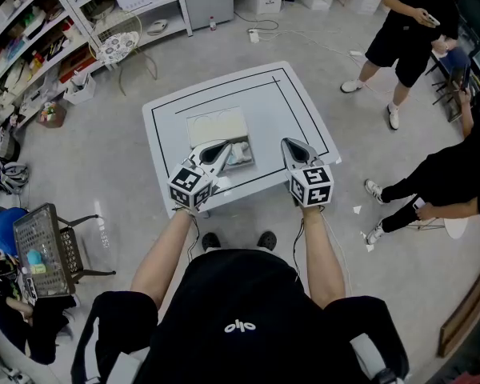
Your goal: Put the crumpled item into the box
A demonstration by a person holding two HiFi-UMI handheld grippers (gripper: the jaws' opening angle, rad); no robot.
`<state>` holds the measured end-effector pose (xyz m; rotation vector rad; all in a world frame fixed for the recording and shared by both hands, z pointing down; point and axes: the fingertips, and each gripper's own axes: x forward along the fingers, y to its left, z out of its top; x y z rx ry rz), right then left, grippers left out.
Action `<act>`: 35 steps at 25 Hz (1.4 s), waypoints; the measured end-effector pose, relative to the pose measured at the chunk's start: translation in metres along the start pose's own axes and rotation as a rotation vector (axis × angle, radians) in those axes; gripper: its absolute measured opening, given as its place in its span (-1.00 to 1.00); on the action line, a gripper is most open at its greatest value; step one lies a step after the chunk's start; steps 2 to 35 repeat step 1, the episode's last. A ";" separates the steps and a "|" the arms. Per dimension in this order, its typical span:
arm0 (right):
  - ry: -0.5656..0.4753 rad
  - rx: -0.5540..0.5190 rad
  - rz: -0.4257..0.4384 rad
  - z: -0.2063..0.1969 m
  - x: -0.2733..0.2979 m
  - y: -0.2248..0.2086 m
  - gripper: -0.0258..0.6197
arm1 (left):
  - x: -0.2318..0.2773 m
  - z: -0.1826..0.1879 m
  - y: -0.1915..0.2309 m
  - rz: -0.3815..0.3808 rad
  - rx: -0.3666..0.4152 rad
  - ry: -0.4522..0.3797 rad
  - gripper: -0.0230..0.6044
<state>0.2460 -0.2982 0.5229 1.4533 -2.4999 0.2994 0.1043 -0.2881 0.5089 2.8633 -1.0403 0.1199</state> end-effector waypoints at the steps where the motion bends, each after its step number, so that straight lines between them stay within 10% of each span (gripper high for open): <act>1: 0.000 0.000 0.000 0.000 0.000 0.000 -0.89 | 0.000 0.000 0.000 0.000 0.000 0.000 -0.91; 35: 0.000 0.000 0.000 0.000 0.000 0.000 -0.89 | 0.000 0.000 0.000 0.000 0.000 0.000 -0.91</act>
